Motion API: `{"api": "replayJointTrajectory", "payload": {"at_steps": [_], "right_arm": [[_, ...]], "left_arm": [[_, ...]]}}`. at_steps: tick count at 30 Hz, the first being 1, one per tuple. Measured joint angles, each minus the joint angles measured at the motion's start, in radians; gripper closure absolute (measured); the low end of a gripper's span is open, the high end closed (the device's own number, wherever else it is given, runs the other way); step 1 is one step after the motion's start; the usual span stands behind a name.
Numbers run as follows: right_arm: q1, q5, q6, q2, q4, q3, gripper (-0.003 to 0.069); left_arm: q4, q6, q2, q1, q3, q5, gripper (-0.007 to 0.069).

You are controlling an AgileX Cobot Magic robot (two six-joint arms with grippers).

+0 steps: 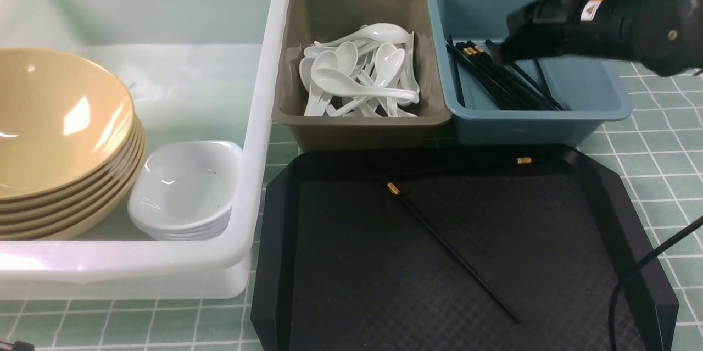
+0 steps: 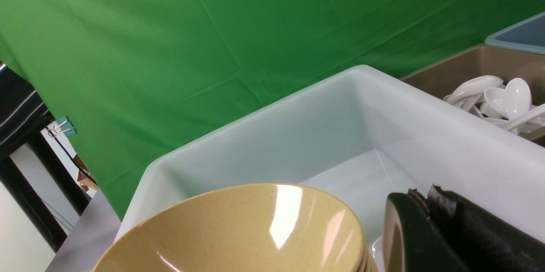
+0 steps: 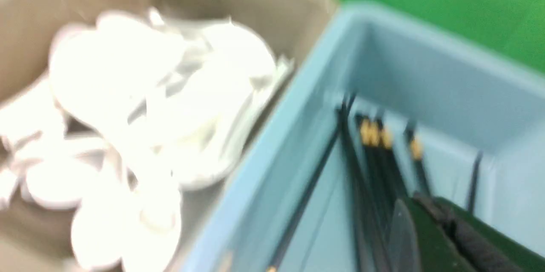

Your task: On blue table put chopsticks spoon bowls plates into blue grey white boxes.

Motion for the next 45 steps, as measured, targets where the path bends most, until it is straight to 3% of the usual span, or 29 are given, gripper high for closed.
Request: {"api": "replayJointTrajectory", "payload": {"at_steps": [4,5,7,8,10,14,18,23,29,30,31,32,33,39,45], "right_arm": [[0.023,0.228,-0.113,-0.001,0.000,0.000,0.0622],[0.042,0.395,-0.203,-0.001,0.004,0.000,0.0622],[0.050,0.475,-0.233,0.004,0.014,0.000,0.0622],[0.058,0.594,-0.251,0.015,0.057,0.000,0.0617],[0.059,0.669,-0.257,0.032,0.131,0.000,0.0601],[0.076,0.720,-0.258,0.065,0.245,0.000,0.0510],[0.139,0.710,-0.258,0.110,0.261,0.000,0.0390],[0.200,0.648,-0.254,0.178,0.246,0.000,0.0337],[0.233,0.605,-0.233,0.217,0.204,-0.011,0.0402],[0.246,0.599,-0.232,0.219,0.189,-0.012,0.0491],[0.246,0.599,-0.232,0.219,0.189,-0.012,0.0491],[0.264,0.600,-0.236,0.219,0.183,-0.013,0.0563],[0.274,0.603,-0.240,0.219,0.180,-0.013,0.0585],[0.346,0.673,-0.283,0.158,0.174,-0.001,0.0597],[0.342,0.657,-0.329,-0.026,0.109,0.000,0.0597]], "left_arm": [[0.001,0.000,0.000,0.000,0.000,0.001,0.0620],[0.001,0.000,0.000,0.000,0.000,0.001,0.0620],[0.001,0.000,0.000,0.000,0.000,0.002,0.0620],[0.001,0.000,0.000,0.000,0.000,0.003,0.0620],[0.001,0.000,0.000,0.000,0.000,0.003,0.0620],[0.001,0.000,0.000,0.000,0.000,0.003,0.0620],[0.001,0.000,0.000,0.000,0.000,0.003,0.0620],[0.001,0.000,0.000,0.000,0.000,0.003,0.0620],[0.001,0.000,0.000,0.000,0.000,0.004,0.0620],[0.001,0.000,0.000,0.000,0.000,0.004,0.0620],[0.001,0.000,0.000,0.000,0.000,0.004,0.0620],[0.001,0.000,0.000,0.000,0.000,0.004,0.0620],[0.001,0.000,0.000,0.000,0.000,0.004,0.0620],[0.001,0.000,0.000,0.000,0.000,0.004,0.0620],[0.001,0.000,0.000,0.000,0.000,0.004,0.0620]]}}
